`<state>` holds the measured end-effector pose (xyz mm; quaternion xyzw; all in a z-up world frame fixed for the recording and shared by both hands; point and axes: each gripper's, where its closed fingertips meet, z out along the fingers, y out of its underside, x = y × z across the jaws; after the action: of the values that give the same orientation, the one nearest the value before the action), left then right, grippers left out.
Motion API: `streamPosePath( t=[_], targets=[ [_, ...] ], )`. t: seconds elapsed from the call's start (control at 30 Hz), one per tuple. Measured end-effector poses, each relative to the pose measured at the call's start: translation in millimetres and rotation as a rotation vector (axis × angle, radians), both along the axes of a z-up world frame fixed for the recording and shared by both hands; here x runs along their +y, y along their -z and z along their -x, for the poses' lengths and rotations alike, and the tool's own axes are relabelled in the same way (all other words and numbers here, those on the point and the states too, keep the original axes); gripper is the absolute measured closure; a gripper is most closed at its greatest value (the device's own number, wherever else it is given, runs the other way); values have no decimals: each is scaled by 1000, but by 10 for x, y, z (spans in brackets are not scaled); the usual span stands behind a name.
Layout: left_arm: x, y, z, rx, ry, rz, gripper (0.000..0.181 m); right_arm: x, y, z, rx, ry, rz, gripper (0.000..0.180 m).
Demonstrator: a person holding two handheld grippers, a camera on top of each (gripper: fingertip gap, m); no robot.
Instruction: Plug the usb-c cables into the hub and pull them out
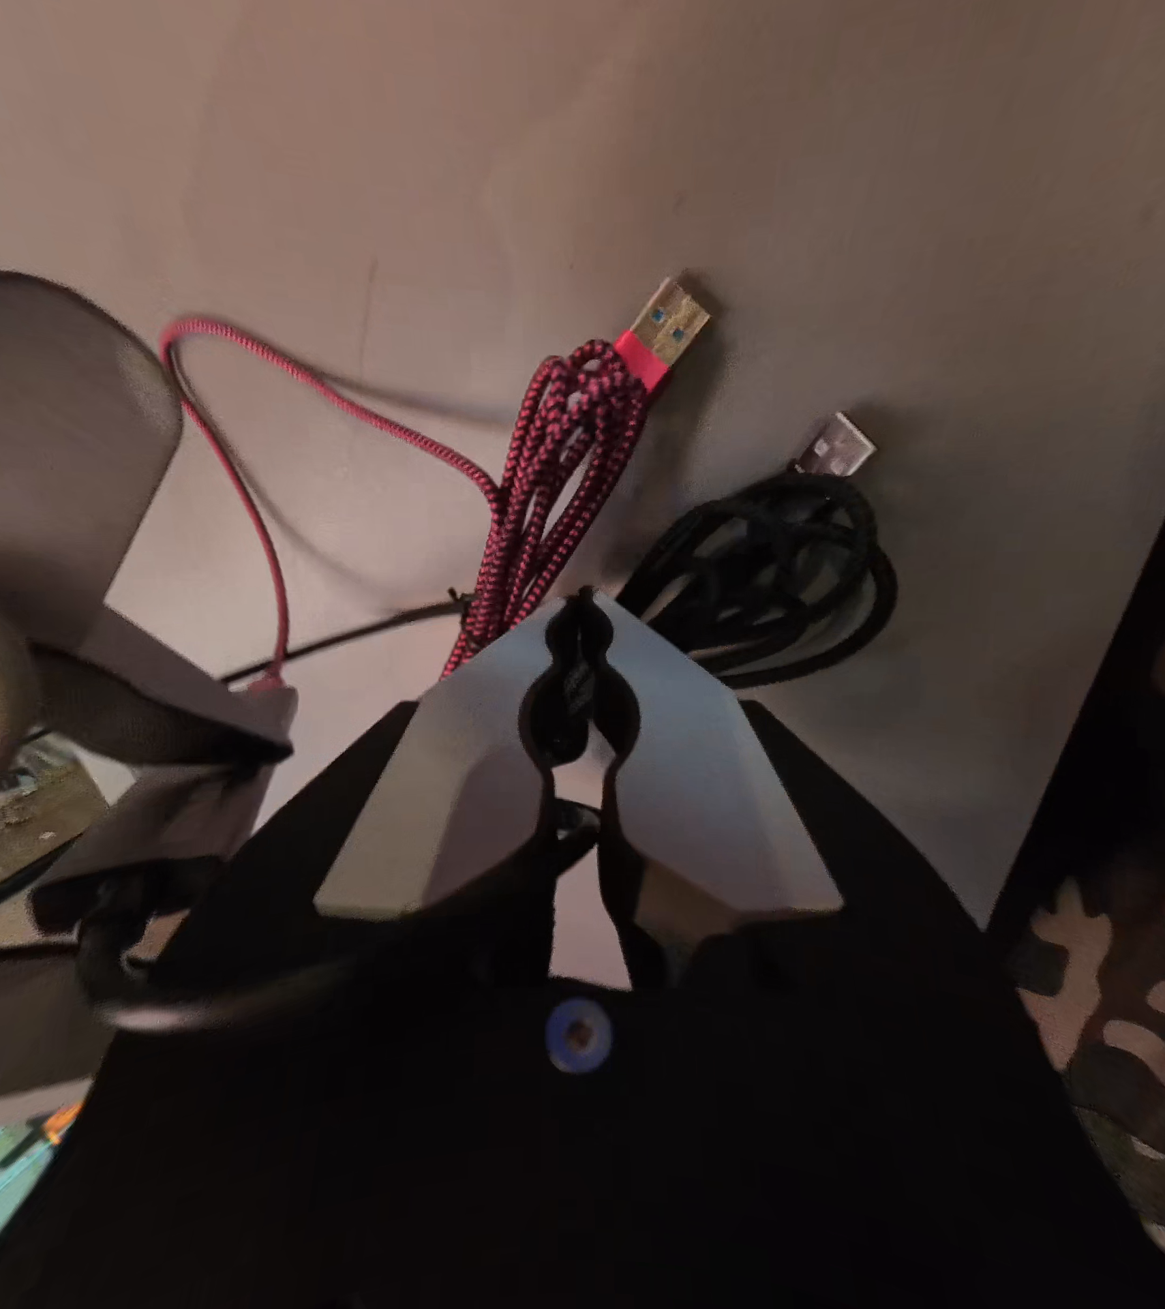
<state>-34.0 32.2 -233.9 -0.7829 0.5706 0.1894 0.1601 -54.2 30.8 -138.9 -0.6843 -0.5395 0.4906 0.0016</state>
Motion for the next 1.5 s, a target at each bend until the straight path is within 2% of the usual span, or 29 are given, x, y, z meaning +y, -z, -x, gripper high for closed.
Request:
streamPosePath(
  t=[0.07, 0.2, 0.3, 0.43, 0.5, 0.57, 0.63, 0.73, 0.93, 1.2, 1.5],
  targets=[
    [38, 24, 12, 19, 1, 1, 181, 49, 13, -15, 1, 23, -18, 148],
    [92, 31, 36, -41, -37, -16, 179, 132, 26, -35, 39, 66, -2, 157],
    [69, -23, 75, -125, -70, -53, 166, 188, 32, -44, 81, 93, 44, 160],
    [-53, -243, 14, -398, -102, -98, 149, 292, 40, -88, 140, 112, 74, 172],
    [-38, -289, 157, -432, -133, -159, 133, 307, 37, -107, 164, 102, 80, 173],
    [-50, -291, 302, -436, -171, -198, 127, 308, 83, -96, 157, 95, 56, 173],
    [-76, -322, 396, -416, -161, -252, 127, 255, 132, -79, 145, 61, 38, 173],
    [-131, -350, 485, -407, -148, -297, 116, 211, 190, -45, 131, 35, 26, 173],
    [-137, -463, 736, -359, -141, -434, 77, 97, 262, 14, 95, -39, -3, 173],
    [-122, -460, 888, -281, -78, -392, 45, -85, 464, 84, -36, -210, -88, 173],
    [-322, -447, 953, -386, -48, -232, 23, -54, 597, 163, -100, -220, -89, 173]
  ],
)
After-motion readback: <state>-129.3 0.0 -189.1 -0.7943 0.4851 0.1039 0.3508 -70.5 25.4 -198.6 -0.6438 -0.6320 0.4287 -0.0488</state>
